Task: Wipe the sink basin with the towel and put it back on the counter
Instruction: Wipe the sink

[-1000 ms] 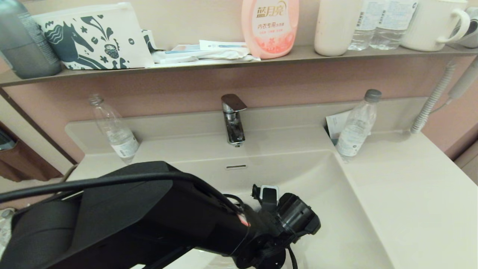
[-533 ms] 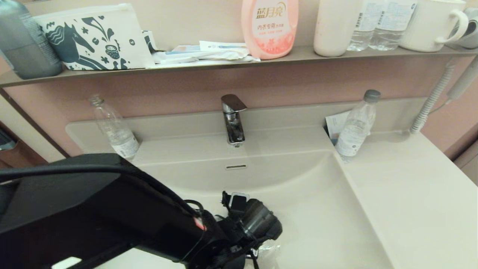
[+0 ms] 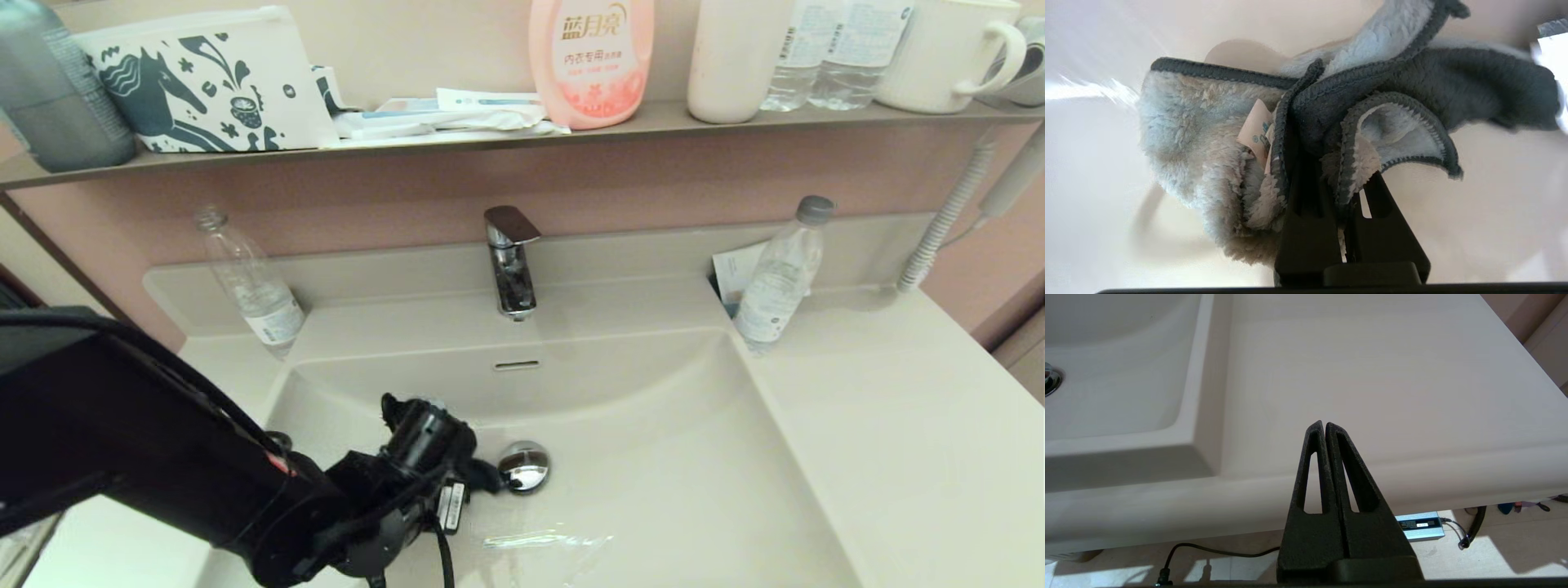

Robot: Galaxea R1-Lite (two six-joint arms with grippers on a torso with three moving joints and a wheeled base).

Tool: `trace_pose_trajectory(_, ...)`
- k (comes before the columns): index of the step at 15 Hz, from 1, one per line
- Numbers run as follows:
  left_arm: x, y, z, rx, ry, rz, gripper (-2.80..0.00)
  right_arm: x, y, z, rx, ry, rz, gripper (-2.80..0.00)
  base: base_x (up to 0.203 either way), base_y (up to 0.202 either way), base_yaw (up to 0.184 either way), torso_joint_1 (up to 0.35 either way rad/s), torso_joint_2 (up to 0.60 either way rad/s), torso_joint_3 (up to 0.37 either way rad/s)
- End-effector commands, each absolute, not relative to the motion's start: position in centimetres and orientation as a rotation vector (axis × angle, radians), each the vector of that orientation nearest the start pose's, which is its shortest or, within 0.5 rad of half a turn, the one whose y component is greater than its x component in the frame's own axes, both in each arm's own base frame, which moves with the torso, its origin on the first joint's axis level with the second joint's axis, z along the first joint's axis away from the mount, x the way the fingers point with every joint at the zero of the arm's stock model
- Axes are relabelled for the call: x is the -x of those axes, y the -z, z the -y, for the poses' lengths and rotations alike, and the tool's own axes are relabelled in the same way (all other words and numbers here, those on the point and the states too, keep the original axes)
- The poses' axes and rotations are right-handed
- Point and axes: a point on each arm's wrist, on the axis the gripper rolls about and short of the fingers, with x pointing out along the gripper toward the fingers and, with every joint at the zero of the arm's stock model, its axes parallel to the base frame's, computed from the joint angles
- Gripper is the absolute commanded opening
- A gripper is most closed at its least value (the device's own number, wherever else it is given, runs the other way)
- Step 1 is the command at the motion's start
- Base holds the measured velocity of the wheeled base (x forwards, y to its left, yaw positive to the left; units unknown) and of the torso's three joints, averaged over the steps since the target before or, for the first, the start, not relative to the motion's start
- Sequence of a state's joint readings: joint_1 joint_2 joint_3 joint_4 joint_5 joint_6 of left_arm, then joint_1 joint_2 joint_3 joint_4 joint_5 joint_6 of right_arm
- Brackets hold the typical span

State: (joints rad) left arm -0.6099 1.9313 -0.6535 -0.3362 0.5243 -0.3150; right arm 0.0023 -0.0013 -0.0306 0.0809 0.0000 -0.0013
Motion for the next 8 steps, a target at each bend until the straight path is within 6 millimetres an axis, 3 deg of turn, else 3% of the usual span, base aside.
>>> trace_pose_trajectory(1,-27.3,-5.5,13.3,-0.146,-0.097,-0.654,-2.8,2.5,-7.6,0.0,0.002,-0.003,-0.051,-2.8,0.0,0.0,0.0,0.0,0.0,0.0)
trace_pose_trajectory(5,-30.7,-4.7,8.8,-0.198,-0.153,-0.581,-2.8,2.5,-7.6,0.0,0.002,-0.003,-0.051,-2.8,0.0,0.0,0.0,0.0,0.0,0.0)
trace_pose_trajectory(8,-31.3,-3.9,6.1,-0.243,-0.178,-0.573,-2.8,2.5,-7.6,0.0,0.002,-0.003,-0.051,-2.8,0.0,0.0,0.0,0.0,0.0,0.0)
